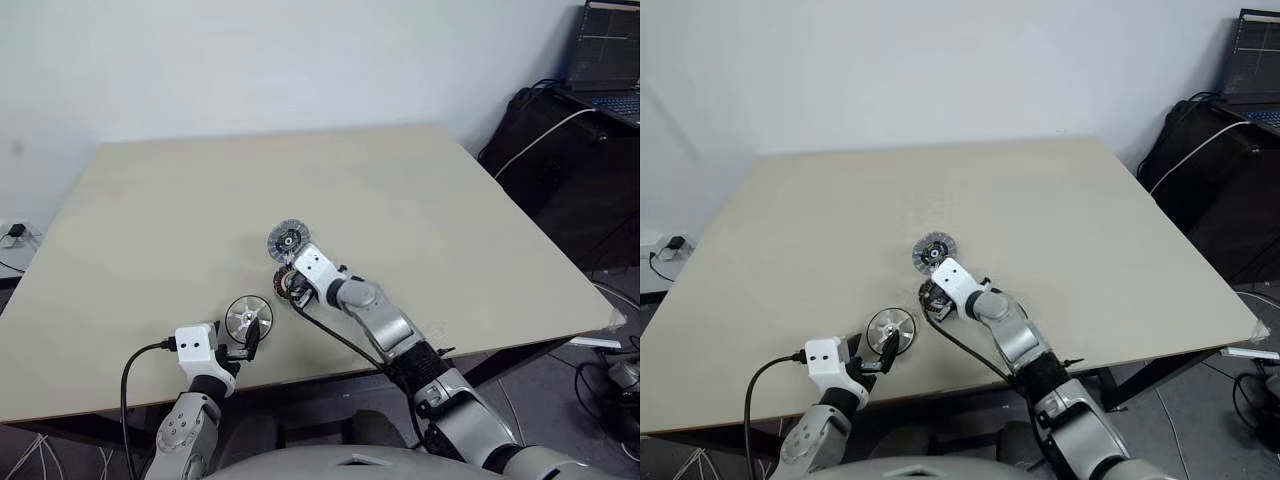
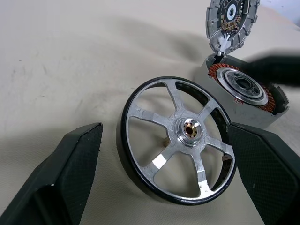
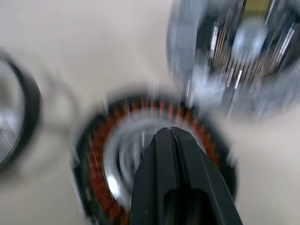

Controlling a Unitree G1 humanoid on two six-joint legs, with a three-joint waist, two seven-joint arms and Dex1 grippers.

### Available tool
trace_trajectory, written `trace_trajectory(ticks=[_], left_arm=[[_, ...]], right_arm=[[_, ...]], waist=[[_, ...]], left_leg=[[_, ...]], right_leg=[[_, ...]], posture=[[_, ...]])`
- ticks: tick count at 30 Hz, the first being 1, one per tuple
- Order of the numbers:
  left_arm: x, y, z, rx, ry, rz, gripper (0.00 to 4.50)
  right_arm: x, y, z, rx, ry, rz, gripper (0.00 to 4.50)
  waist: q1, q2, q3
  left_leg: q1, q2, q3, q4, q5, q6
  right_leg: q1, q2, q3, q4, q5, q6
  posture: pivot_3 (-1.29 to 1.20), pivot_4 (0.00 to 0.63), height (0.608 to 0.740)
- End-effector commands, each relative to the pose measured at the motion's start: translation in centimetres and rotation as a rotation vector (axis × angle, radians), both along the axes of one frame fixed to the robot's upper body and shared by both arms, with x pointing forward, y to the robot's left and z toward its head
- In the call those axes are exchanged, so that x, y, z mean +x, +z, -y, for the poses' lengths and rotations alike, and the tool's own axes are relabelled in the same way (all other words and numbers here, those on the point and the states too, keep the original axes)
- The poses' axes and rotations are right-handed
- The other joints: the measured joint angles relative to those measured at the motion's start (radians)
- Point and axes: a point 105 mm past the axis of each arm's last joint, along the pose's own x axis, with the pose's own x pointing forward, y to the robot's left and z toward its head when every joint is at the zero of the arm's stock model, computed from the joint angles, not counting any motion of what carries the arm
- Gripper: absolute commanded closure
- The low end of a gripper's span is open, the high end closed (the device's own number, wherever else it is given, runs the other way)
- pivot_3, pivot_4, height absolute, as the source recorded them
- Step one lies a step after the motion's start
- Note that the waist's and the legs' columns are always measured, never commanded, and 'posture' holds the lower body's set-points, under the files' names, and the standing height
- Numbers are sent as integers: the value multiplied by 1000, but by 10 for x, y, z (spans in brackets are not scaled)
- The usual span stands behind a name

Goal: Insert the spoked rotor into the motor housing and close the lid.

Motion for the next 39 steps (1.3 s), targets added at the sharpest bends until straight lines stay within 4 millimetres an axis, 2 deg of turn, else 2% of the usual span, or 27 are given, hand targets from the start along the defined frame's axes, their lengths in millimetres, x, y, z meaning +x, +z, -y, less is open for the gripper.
trace_trajectory(ticks=[1,7,12,15,17,24,26,31,36,38,39], left_arm=[[5,16,-1,5,4,61,0],[5,16,-1,6,-3,58,0],[5,16,0,6,-11,57,0],[5,16,0,5,-11,56,0],[5,16,0,5,-7,56,0],[3,16,-1,3,4,55,0],[3,16,-1,2,5,55,0],[4,16,0,0,-3,54,0],[5,15,1,-1,-10,55,0],[5,15,1,0,-12,54,0],[5,15,1,-1,-10,54,0]], right_arm=[[1,-14,16,-52,-37,-28,4478],[1,1,8,6,-13,1,4478],[5,47,-18,155,34,119,4478],[6,59,-24,205,34,142,4478],[7,52,-22,188,22,128,4478],[-3,-17,11,-33,-24,-50,4478],[-7,-18,13,-19,-28,-80,4478],[-7,6,-1,59,22,-31,4478],[1,60,-24,224,55,130,4478],[6,67,-24,266,26,150,4478],[8,61,-20,248,4,141,4478]], waist=[[1,0,-1],[2,1,-3],[0,1,-1],[-2,1,-1],[-2,1,-1],[1,2,-2],[1,2,-4],[2,2,-5],[-2,1,-2],[-2,1,-2],[-1,1,-2]], left_leg=[[0,0,0,0,0,0],[0,0,0,1,0,0],[0,0,0,0,0,0],[0,1,0,0,0,0],[0,1,0,-1,0,0],[0,-1,0,0,0,0],[0,0,0,0,0,0],[1,0,0,0,0,0],[0,0,0,0,0,0],[0,1,0,-1,0,0],[0,1,-1,-1,0,0]], right_leg=[[0,0,0,0,0,0],[1,-1,0,0,-1,2],[0,0,0,0,0,0],[-1,1,0,0,0,0],[-1,1,0,0,0,0],[0,-1,0,0,0,0],[0,0,0,0,0,0],[1,0,-1,0,-2,2],[0,0,0,1,-2,2],[-1,1,0,0,-1,1],[-1,1,0,0,-1,0]], posture=[[0,0,740],[0,0,740],[0,0,740],[0,0,740],[0,0,740],[0,0,740],[0,0,740],[0,0,740],[0,0,740],[0,0,740],[0,0,740]])
